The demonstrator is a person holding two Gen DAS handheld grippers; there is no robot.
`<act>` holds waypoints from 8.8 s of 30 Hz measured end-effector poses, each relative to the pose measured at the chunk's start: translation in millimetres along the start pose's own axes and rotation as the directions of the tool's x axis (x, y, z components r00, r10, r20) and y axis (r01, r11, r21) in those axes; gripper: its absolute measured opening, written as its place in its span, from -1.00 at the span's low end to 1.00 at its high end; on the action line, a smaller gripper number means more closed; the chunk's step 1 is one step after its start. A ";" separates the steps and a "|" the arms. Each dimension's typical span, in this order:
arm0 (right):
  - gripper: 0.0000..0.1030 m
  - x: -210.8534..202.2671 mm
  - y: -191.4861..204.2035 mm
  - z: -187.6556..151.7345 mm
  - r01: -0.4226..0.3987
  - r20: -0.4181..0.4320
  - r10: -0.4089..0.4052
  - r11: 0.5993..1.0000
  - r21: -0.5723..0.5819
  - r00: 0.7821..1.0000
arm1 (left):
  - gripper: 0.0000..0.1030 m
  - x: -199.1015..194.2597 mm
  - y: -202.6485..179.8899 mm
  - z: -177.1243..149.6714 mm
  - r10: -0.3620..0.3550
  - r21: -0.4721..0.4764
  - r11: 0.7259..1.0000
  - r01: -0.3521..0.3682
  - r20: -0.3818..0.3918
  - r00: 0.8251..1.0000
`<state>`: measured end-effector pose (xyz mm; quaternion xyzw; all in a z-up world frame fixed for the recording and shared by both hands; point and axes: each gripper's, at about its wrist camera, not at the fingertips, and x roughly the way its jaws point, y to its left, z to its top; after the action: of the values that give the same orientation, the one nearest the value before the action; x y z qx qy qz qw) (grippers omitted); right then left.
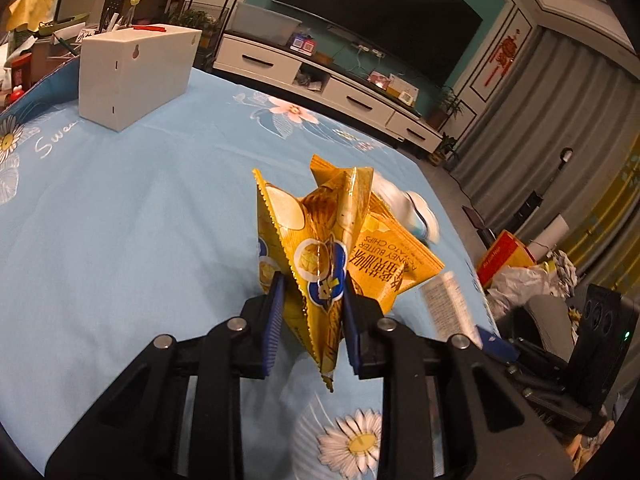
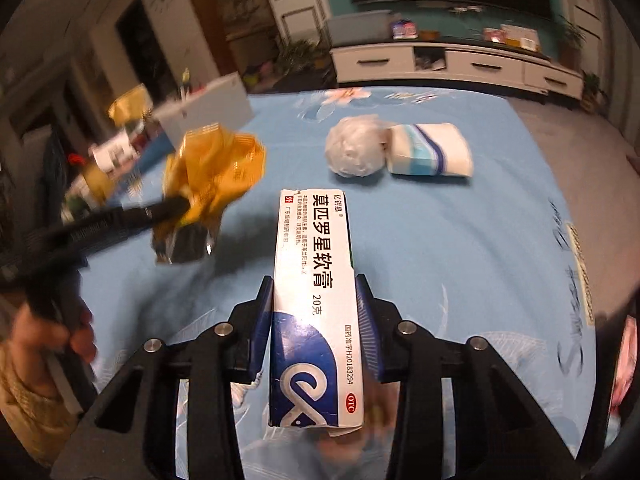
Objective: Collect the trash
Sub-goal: 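Grasp the yellow chip bag with the left tool while the right tool grasps the white ointment box, then carry the yellow chip bag and ointment box over the black bin with both tools, then open the left tool to drop the chip bag while the right tool drops the ointment box, then move both tools back over the table toward the tissue and cup, then grasp the white plastic bag with the left tool while the right tool grasps the paper cup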
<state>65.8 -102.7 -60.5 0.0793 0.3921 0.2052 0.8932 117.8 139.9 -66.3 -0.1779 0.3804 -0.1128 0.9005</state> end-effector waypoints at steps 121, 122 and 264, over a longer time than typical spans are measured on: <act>-0.21 -197.7 -254.5 -133.4 0.229 0.183 -0.409 0.769 0.597 0.894 | -0.40 131.9 -378.0 -148.9 -0.080 0.599 0.757 0.261 -0.311 0.947; -0.21 -197.0 -253.1 -132.5 0.235 0.177 -0.412 0.768 0.596 0.894 | -0.40 132.0 -378.0 -149.2 -0.078 0.601 0.756 0.260 -0.311 0.947; 0.93 146.2 -105.9 125.9 0.133 -0.087 -0.124 0.985 0.109 0.989 | -0.26 140.2 -48.0 54.6 0.014 0.145 0.989 -0.003 -0.077 0.997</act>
<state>279.3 -133.3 -104.6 0.0969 0.4430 0.1274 0.8821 250.2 61.5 -101.9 -0.1059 0.4067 -0.1433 0.8960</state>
